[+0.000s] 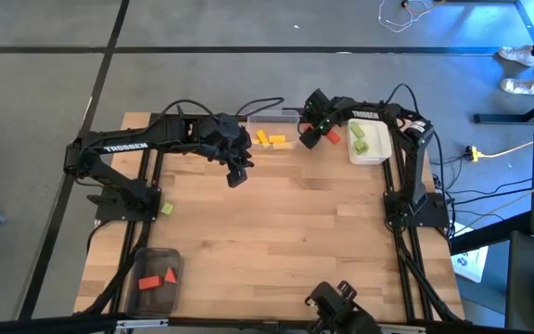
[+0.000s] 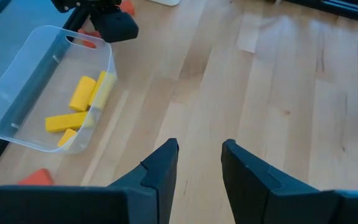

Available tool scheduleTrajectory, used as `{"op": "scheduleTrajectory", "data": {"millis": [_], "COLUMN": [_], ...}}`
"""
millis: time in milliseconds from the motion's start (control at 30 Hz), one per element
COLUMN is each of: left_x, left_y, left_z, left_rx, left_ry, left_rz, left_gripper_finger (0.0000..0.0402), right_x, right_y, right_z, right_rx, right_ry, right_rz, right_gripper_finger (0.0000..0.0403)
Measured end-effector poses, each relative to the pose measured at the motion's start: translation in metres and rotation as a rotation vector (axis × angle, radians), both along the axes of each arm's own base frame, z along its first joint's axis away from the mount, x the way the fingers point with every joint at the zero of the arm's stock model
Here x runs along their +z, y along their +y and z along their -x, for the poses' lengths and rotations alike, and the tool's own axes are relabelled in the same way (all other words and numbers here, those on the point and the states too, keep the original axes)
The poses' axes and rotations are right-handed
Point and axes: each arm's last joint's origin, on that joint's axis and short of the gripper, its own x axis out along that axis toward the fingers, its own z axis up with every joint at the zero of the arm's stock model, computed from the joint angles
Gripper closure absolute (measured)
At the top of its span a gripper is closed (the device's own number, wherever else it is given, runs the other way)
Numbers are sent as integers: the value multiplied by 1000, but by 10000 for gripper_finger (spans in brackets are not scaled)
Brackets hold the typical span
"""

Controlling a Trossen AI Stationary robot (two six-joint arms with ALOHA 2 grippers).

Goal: Sort & place blocks by color
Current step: Put the orange arched block into the black bin

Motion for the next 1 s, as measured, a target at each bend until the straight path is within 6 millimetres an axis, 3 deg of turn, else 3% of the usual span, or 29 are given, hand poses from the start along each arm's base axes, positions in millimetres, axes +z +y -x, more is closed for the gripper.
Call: {"op": "scheduleTrajectory", "data": {"millis": [267, 433, 767, 1000], "left_x": [-1, -2, -6, -9], "left_y": [0, 0, -5, -19], "left_z": [0, 2, 4, -6], "left_rx": [-1, -90, -459, -611], "left_ry": [7, 54, 177, 166], "left_rz": [1, -88, -424, -522], "left_gripper_finger": [287, 287, 287, 287], "right_x": [23, 39, 78, 100], "right_y": [9, 28, 102, 158], "right_z": [6, 3, -24, -41], "right_rx": [2, 70, 336, 557], "right_ry": [26, 45, -2, -116], "right_rz": [14, -2, -46, -95], "right_gripper_finger": [273, 273, 273, 273]}}
